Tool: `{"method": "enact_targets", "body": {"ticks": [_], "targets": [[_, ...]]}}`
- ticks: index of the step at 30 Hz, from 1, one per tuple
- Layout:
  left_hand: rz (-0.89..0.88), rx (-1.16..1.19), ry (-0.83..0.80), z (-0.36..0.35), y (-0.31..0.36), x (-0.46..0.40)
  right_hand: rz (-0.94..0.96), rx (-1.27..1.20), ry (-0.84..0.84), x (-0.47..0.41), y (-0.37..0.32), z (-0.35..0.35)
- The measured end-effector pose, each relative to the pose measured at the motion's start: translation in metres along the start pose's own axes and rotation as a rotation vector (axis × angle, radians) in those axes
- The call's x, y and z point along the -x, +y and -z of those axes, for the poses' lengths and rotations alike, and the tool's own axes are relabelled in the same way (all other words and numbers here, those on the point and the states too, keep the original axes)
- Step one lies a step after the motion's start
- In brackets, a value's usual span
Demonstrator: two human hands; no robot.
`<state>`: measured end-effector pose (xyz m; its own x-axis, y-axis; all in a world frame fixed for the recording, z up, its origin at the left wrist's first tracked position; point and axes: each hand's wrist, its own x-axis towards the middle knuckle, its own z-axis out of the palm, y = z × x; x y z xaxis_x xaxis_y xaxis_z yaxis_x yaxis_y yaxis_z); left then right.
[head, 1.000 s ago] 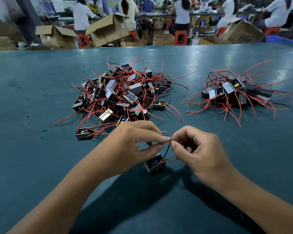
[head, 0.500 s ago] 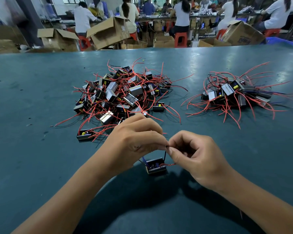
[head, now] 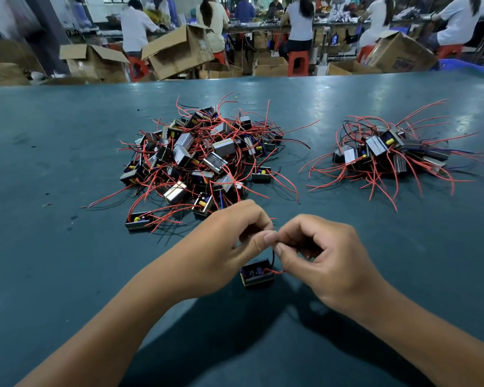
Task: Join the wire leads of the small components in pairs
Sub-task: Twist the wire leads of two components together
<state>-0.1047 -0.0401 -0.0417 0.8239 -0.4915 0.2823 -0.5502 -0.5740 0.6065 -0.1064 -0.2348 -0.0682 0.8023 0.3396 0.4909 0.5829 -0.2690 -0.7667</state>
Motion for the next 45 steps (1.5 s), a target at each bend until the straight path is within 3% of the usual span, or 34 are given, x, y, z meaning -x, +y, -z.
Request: {"method": "enact_targets", "body": {"ticks": [5, 8, 10, 15, 19, 28, 36, 45], "targets": [[0.117, 0.151, -0.066, 0.001, 0.004, 0.002, 0.012, 0.038, -0.008, 0.001, 0.000, 0.000], [0.305, 0.419, -0.042, -0.004, 0.006, 0.000, 0.026, 0.035, -0.010, 0.000, -0.001, 0.000], [0.343, 0.498, 0.001, -0.005, 0.004, -0.001, 0.017, 0.019, -0.012, -0.001, 0.000, 0.001], [-0.114, 0.009, 0.153, 0.011, -0.008, 0.001, -0.049, -0.034, -0.037, -0.002, 0.004, 0.002], [-0.287, -0.204, 0.170, 0.009, -0.013, 0.000, -0.060, -0.082, -0.061, -0.001, 0.007, 0.002], [-0.380, -0.301, 0.206, 0.009, -0.012, -0.001, -0.035, -0.091, -0.095, -0.001, 0.009, 0.002], [-0.469, -0.498, 0.119, 0.017, -0.008, 0.001, -0.021, -0.067, -0.126, -0.001, 0.007, 0.003], [-0.453, -0.569, 0.079, 0.017, -0.002, 0.003, -0.003, -0.067, -0.132, -0.001, 0.006, 0.005]]}}
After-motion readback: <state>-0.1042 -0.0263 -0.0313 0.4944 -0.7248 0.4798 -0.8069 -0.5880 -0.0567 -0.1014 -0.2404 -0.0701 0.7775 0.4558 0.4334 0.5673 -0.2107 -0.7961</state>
